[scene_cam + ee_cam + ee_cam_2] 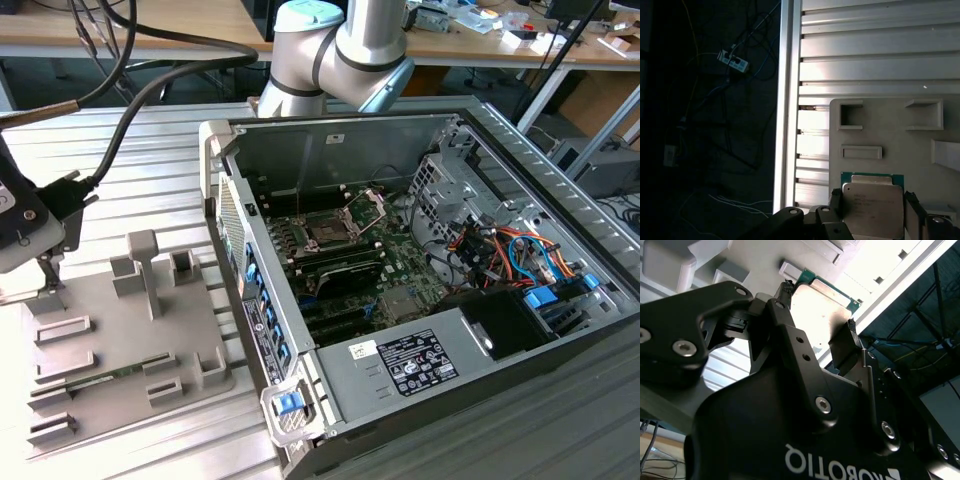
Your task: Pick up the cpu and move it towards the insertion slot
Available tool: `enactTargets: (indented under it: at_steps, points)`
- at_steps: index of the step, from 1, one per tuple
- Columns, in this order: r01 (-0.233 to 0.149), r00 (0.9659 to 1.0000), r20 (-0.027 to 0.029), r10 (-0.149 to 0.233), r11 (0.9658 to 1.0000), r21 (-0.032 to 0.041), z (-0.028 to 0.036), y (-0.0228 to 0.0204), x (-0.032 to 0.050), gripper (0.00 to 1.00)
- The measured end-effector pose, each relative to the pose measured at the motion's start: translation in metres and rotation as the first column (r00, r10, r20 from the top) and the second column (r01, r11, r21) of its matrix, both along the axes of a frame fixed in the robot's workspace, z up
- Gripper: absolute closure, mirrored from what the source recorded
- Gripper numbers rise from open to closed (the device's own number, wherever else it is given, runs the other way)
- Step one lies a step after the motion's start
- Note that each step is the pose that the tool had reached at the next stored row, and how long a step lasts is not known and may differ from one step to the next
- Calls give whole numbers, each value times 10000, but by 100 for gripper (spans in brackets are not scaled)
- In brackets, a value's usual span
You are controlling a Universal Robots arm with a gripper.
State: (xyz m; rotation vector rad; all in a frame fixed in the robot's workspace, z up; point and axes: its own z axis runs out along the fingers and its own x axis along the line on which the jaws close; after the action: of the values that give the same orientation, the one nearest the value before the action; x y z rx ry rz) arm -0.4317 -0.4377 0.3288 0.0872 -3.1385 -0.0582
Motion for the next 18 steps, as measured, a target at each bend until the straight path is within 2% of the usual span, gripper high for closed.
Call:
enactTargets:
  at_steps: [18]
  points:
    - [0,10000,0,0,10000,0,51,0,0,45]
